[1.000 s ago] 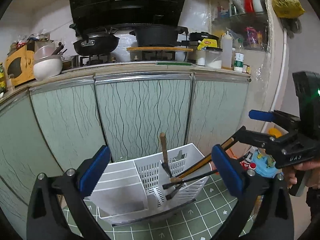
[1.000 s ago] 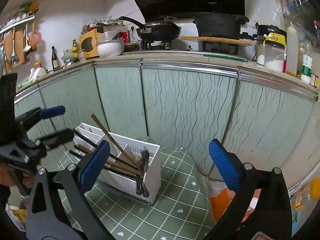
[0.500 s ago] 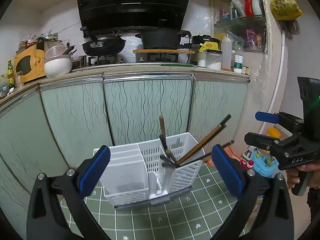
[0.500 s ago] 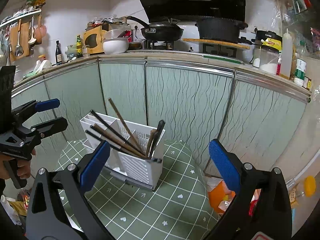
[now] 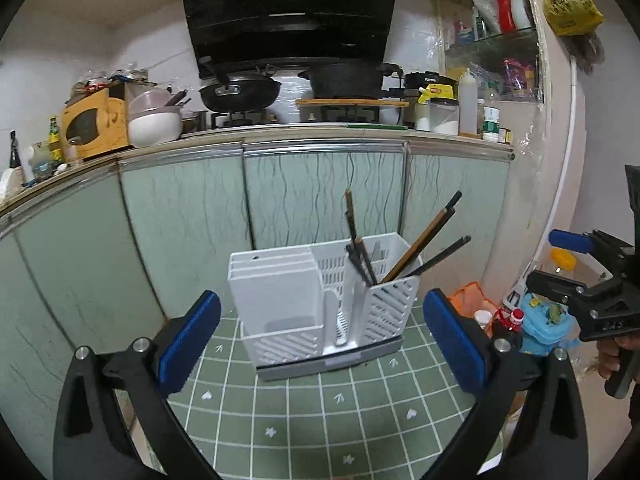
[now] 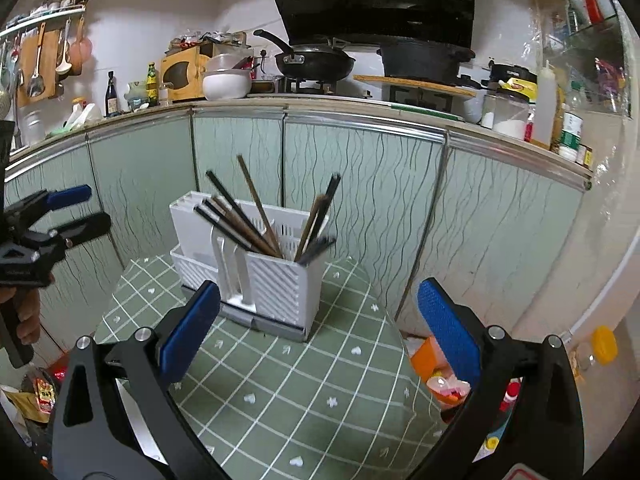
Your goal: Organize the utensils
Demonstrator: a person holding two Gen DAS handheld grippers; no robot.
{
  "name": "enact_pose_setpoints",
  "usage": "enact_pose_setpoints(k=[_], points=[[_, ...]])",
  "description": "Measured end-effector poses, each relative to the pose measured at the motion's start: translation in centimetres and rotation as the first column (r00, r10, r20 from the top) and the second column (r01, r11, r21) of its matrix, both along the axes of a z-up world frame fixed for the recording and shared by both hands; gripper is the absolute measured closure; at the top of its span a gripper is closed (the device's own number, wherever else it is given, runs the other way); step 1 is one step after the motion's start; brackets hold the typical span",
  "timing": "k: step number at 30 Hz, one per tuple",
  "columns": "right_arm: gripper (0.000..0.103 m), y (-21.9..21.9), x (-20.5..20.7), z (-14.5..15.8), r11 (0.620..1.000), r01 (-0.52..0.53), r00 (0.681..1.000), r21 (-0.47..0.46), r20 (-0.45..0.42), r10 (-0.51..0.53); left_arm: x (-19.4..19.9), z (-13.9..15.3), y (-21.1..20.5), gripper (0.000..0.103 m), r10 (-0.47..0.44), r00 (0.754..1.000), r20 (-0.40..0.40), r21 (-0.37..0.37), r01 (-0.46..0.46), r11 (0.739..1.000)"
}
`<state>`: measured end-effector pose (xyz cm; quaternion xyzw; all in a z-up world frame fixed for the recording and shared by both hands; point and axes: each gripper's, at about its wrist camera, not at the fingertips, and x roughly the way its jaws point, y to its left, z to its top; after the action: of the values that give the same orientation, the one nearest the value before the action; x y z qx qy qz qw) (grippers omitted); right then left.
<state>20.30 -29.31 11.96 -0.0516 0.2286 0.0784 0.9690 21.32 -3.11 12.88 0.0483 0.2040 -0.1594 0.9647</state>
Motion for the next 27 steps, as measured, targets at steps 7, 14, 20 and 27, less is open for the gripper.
enact_pose_setpoints(k=[7,14,20,27], points=[[0.008,0.3,-3.3,-3.5,1.0,0.023,0.999,-0.02,-0.021,-0.024,-2.3,-2.2,1.8,0.004,0.062,0.998,-0.016,0.028,-0.061,0.998],[0.008,0.3,-6.0,-5.8,0.998,0.056,0.998,-0.036,-0.027,-0.057,-4.4,-5.3,2.8,0.004,0.097,0.994,-0.051,0.04,-0.095,0.995],[0.008,0.3,-7.9,-7.3,0.997,0.075,0.996,-0.036,-0.036,-0.076,-6.7,-7.8,3.3,0.004,0.139,0.987,-0.08,0.024,-0.138,0.99],[0.008,1.1,-9.9,-8.9,0.995,0.082,0.996,-0.048,-0.034,-0.084,-8.7,-9.8,3.3,0.004,0.169,0.98,-0.104,0.042,-0.166,0.985]])
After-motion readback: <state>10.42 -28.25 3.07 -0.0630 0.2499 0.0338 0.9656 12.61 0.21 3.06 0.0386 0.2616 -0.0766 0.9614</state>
